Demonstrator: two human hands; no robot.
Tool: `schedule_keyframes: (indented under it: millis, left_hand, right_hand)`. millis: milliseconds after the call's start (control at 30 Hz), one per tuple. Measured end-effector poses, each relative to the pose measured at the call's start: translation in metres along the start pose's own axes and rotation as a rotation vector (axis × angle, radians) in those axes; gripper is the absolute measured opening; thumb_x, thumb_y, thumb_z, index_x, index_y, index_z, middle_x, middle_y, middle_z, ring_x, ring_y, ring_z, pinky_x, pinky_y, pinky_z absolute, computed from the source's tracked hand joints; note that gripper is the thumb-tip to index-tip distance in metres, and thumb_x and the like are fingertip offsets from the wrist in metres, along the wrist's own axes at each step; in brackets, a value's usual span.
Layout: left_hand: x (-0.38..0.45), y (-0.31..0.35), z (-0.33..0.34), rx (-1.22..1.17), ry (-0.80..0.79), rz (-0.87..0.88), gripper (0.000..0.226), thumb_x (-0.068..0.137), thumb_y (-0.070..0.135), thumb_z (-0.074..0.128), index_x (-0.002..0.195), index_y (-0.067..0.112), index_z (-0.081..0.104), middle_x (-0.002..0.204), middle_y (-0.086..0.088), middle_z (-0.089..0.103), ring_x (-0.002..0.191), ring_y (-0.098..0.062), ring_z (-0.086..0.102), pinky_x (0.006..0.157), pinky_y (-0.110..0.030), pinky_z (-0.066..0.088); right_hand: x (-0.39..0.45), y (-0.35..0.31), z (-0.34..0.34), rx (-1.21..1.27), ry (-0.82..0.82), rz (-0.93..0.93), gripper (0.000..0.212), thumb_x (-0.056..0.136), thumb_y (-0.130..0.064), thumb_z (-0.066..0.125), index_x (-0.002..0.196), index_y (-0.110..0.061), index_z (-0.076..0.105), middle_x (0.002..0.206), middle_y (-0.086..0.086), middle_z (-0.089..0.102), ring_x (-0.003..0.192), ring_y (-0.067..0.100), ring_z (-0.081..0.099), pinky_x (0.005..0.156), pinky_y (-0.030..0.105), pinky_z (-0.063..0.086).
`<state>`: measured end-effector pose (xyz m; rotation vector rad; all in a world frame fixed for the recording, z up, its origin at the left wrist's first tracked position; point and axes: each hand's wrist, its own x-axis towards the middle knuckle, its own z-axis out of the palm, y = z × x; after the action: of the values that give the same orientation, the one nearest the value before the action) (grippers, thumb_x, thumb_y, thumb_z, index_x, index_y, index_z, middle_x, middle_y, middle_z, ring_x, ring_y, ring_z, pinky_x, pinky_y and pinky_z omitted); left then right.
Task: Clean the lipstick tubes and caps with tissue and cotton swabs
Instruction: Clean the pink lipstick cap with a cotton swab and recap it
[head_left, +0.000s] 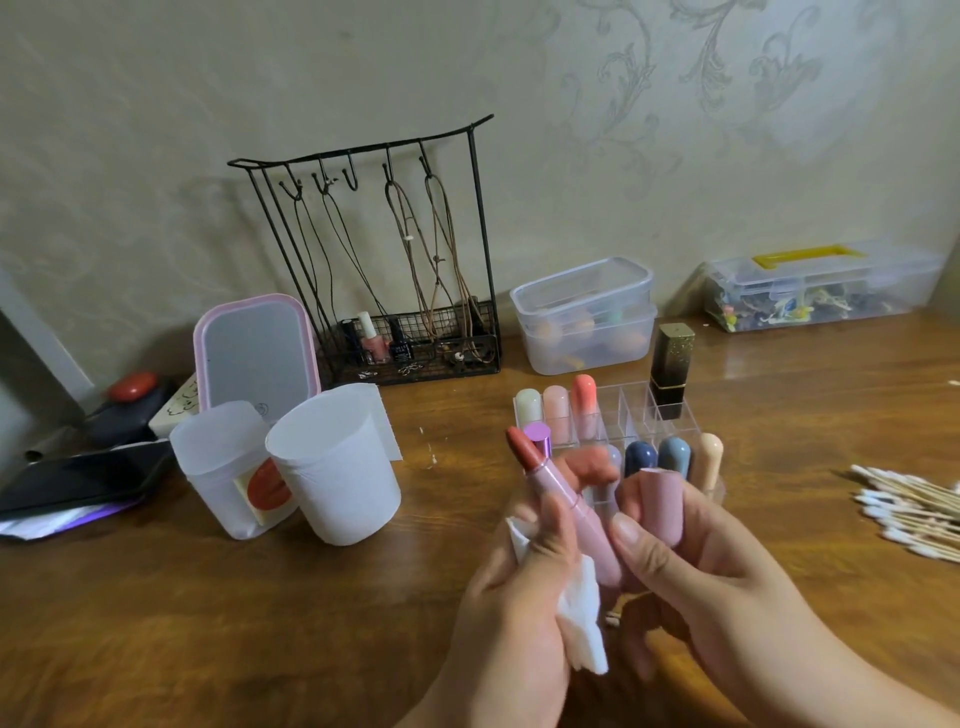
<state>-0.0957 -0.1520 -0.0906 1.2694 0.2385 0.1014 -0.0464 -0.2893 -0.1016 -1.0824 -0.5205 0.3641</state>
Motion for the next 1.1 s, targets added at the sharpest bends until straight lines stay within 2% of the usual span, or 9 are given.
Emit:
schedule_keyframes:
  millis: [133, 333, 400, 500, 633, 767, 833, 933, 1100]
  left_hand:
    - [0.002, 0.004, -0.003, -0.14, -0.117, 0.11, 0.028, 0.081, 0.047, 0.061, 0.079, 0.024, 0.077, 0.078, -0.007, 0.071, 0.057, -0.026, 0.056, 0.041, -0.026, 0.038]
    - [0.007, 0.001, -0.004, -0.247, -0.206, 0.171, 0.017, 0.071, 0.028, 0.071, 0.08, 0.014, 0.075, 0.095, -0.012, 0.073, 0.093, -0.027, 0.07, 0.069, -0.029, 0.056]
    - [0.006, 0.003, -0.005, -0.203, -0.214, 0.175, 0.019, 0.061, 0.027, 0.084, 0.074, 0.016, 0.077, 0.088, -0.008, 0.074, 0.085, -0.019, 0.072, 0.062, -0.023, 0.056]
    - [0.007, 0.001, -0.007, -0.221, -0.21, 0.213, 0.045, 0.056, 0.047, 0.085, 0.087, 0.016, 0.077, 0.103, -0.008, 0.073, 0.095, -0.019, 0.07, 0.069, -0.027, 0.056]
    - [0.008, 0.003, -0.008, -0.259, -0.247, 0.197, 0.037, 0.067, 0.036, 0.078, 0.097, 0.014, 0.075, 0.116, -0.01, 0.069, 0.108, -0.025, 0.066, 0.077, -0.032, 0.056]
    - [0.012, 0.0, -0.008, -0.24, -0.23, 0.234, 0.044, 0.059, 0.043, 0.086, 0.092, 0.016, 0.076, 0.112, -0.009, 0.071, 0.109, -0.024, 0.065, 0.079, -0.027, 0.055]
    - [0.013, -0.001, -0.009, -0.24, -0.192, 0.224, 0.049, 0.052, 0.046, 0.089, 0.09, 0.016, 0.077, 0.108, -0.01, 0.072, 0.108, -0.023, 0.066, 0.082, -0.027, 0.055]
    - [0.013, -0.004, -0.008, -0.283, -0.199, 0.229, 0.05, 0.048, 0.042, 0.092, 0.086, 0.014, 0.077, 0.11, -0.016, 0.071, 0.11, -0.028, 0.065, 0.088, -0.035, 0.055]
    - [0.01, -0.004, -0.008, -0.306, -0.192, 0.185, 0.055, 0.039, 0.04, 0.095, 0.083, 0.012, 0.077, 0.106, -0.018, 0.071, 0.102, -0.028, 0.068, 0.07, -0.026, 0.056]
  right_hand:
    - [0.0, 0.018, 0.009, -0.057, 0.007, 0.012, 0.056, 0.067, -0.049, 0.083, 0.085, -0.01, 0.047, 0.068, 0.022, 0.063, 0.057, 0.042, 0.065, 0.043, 0.034, 0.051]
    - [-0.002, 0.02, 0.011, -0.491, 0.199, -0.259, 0.036, 0.067, -0.035, 0.087, 0.085, -0.02, 0.06, 0.082, 0.009, 0.071, 0.074, 0.024, 0.072, 0.067, 0.041, 0.06]
    - [-0.003, 0.018, 0.008, -0.702, 0.26, -0.302, 0.04, 0.061, -0.023, 0.091, 0.086, -0.026, 0.06, 0.085, 0.0, 0.067, 0.081, 0.019, 0.07, 0.072, 0.035, 0.059]
    - [-0.005, 0.015, 0.013, -0.403, 0.198, -0.252, 0.048, 0.057, -0.043, 0.091, 0.09, -0.02, 0.064, 0.088, 0.007, 0.068, 0.082, 0.021, 0.07, 0.069, 0.03, 0.057]
    - [0.001, 0.015, 0.011, -0.077, 0.157, -0.15, 0.074, 0.064, -0.052, 0.084, 0.084, 0.008, 0.045, 0.087, 0.028, 0.066, 0.074, 0.027, 0.07, 0.06, 0.031, 0.056]
    - [-0.004, 0.007, 0.014, -0.352, 0.216, -0.271, 0.018, 0.069, -0.025, 0.081, 0.081, -0.019, 0.069, 0.085, 0.012, 0.075, 0.075, 0.021, 0.073, 0.071, 0.032, 0.06]
    - [-0.007, 0.006, 0.017, -0.589, 0.31, -0.383, 0.031, 0.063, -0.011, 0.086, 0.079, -0.032, 0.068, 0.085, 0.002, 0.075, 0.078, 0.018, 0.072, 0.073, 0.029, 0.058]
    - [-0.008, 0.005, 0.019, -0.96, 0.355, -0.652, 0.036, 0.07, -0.032, 0.082, 0.08, -0.049, 0.052, 0.081, -0.012, 0.068, 0.077, 0.006, 0.066, 0.067, 0.015, 0.049]
    - [-0.011, 0.005, 0.021, -1.08, 0.332, -0.763, 0.027, 0.076, -0.028, 0.079, 0.078, -0.034, 0.053, 0.078, -0.007, 0.065, 0.075, 0.006, 0.065, 0.063, 0.023, 0.05]
